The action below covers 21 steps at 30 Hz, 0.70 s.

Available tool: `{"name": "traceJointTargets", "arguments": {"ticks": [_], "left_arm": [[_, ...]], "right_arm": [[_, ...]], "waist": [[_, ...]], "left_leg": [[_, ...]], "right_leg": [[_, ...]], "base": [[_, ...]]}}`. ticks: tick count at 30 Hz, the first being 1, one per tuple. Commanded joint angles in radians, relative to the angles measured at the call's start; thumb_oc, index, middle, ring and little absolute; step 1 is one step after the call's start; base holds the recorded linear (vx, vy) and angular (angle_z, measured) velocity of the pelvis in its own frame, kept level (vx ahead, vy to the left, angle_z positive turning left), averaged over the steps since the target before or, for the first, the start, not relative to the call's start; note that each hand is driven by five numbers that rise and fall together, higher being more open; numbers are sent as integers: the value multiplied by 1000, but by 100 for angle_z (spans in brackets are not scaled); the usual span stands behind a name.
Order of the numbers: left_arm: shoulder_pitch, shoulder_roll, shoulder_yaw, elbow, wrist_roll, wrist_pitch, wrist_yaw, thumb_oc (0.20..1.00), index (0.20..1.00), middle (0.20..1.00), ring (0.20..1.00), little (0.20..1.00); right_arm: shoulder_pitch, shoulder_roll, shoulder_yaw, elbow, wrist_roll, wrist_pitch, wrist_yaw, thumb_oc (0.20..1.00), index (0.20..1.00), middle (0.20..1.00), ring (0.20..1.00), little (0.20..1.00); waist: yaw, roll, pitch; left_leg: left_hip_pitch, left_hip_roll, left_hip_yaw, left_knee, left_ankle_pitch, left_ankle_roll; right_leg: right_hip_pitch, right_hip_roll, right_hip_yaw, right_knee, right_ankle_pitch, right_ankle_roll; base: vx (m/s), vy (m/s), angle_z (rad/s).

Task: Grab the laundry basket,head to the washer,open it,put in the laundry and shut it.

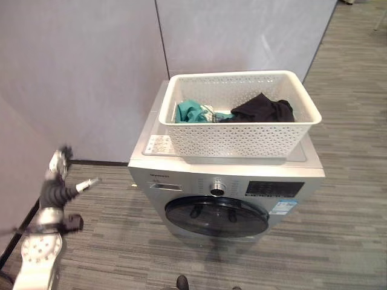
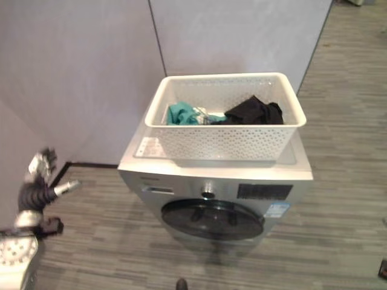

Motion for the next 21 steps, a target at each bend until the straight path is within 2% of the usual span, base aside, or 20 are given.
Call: {"name": "traceJointTargets", "arguments": {"ticks": [1,4,7,9,10,13,14,15,17,21], "left_arm": [[-24,43,4,63,-54,-113,-21,1000,1000,1000,1000,1000],[-28,6,-23,227,-118,-136,-13,1000,1000,1000,1000,1000],[-28,-25,-66,356,-130,-148,-18,1000,1000,1000,1000,1000],[-70,-42,-162,547,-84,-141,-18,1000,1000,1000,1000,1000],[-73,-42,-163,551,-83,-144,-18,1000,1000,1000,1000,1000],[-136,-97,-282,832,15,-127,7,1000,1000,1000,1000,1000],[-137,-97,-282,833,15,-128,7,1000,1000,1000,1000,1000],[-173,-129,-299,937,41,-117,35,1000,1000,1000,1000,1000],[-200,-155,-305,1023,53,-113,66,1000,1000,1000,1000,1000],[-234,-205,-299,1137,49,-106,98,1000,1000,1000,1000,1000]], "right_arm": [[-19,40,22,65,128,-131,59,1000,1000,1000,1000,1000],[-35,88,139,234,214,-178,105,1000,1000,1000,1000,1000],[-59,107,237,400,219,-203,116,1000,1000,1000,1000,1000],[-96,116,340,510,206,-216,127,1000,1000,1000,1000,1000],[-97,115,340,512,206,-217,127,1000,1000,1000,1000,1000],[-144,138,454,686,219,-230,131,1000,1000,1000,1000,1000],[-145,138,454,687,219,-231,131,1000,1000,1000,1000,1000],[-179,152,498,798,235,-231,121,1000,1000,1000,1000,1000],[-200,170,525,896,264,-230,116,1000,1000,1000,1000,1000],[-204,189,577,994,253,-224,110,1000,1000,1000,1000,1000]], "waist": [[27,-46,-16],[39,-50,-6],[45,-48,3],[48,-43,11],[48,-43,11],[45,-34,24],[45,-33,22],[48,-32,25],[52,-31,27],[52,-34,25]], "left_leg": [[-47,62,-39,35,-49,-23],[-53,63,-39,37,-41,-25],[-59,63,-40,37,-34,-27],[-67,64,-40,34,-26,-30],[-68,64,-41,34,-26,-30],[-62,64,-36,29,-21,-32],[-65,64,-36,29,-19,-32],[-68,63,-39,27,-15,-33],[-70,61,-41,22,-9,-35],[-72,56,-48,11,-2,-40]], "right_leg": [[14,-19,-53,39,-76,9],[7,-18,-58,45,-76,10],[1,-17,-64,49,-77,11],[-5,-17,-70,51,-76,12],[-6,-17,-70,51,-76,12],[-5,-19,-71,51,-77,15],[-8,-19,-72,50,-75,15],[-9,-20,-74,49,-74,16],[-9,-20,-79,46,-74,14],[-4,-20,-89,39,-74,12]], "base": [[-15,-9,6],[-36,7,5],[-42,12,3],[-48,22,2],[-43,25,3],[-34,41,2],[0,0,0],[0,0,0],[-15,11,0],[-4,7,9]]}}
